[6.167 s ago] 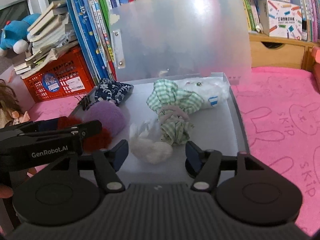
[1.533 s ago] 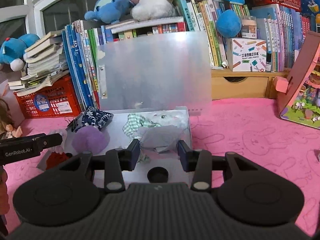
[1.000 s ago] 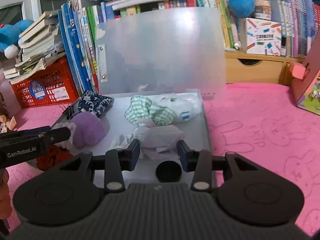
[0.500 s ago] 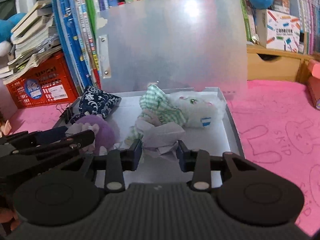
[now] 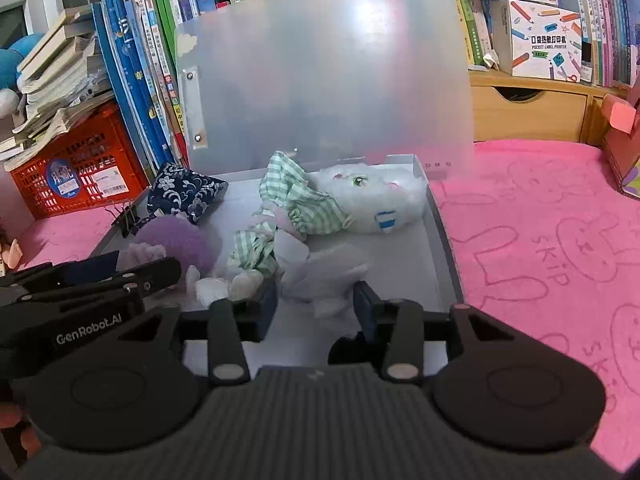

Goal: Organize objects

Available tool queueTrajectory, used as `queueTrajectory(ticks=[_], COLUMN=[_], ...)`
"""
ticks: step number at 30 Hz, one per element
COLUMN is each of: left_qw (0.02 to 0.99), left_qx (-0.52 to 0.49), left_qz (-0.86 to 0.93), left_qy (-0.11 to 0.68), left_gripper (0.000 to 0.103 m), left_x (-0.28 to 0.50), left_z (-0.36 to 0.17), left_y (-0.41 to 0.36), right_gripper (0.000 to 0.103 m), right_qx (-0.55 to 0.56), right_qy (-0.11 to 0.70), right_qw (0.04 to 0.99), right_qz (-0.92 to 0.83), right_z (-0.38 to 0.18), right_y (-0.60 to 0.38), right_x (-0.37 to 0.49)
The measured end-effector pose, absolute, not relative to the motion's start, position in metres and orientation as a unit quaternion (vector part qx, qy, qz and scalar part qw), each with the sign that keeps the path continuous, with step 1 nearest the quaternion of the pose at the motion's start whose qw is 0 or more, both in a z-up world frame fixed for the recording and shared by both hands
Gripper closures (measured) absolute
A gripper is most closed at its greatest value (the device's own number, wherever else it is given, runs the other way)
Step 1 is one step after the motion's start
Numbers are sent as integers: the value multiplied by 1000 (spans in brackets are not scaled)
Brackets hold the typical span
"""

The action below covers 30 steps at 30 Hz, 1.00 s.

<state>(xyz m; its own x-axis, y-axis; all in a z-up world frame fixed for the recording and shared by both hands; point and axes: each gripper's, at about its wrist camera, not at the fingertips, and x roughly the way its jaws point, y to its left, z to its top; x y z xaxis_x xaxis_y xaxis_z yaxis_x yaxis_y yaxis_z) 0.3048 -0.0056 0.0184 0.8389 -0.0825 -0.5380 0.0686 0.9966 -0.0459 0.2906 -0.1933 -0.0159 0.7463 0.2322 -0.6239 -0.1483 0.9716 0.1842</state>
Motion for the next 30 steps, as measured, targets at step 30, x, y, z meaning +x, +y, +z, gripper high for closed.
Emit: queueTrajectory(ticks=[30], left_qw=[966], left_qx=[-41], left_qz=[-17], left_qy=[256], left_gripper=[4], left_x=[256], left_z=[66], left_y=[-1], right_gripper=[0], right_qx=[42], right_qy=[282], right_qw=[956], right_qz=[72], right_z=[30], right_y=[-207], right_x=[238])
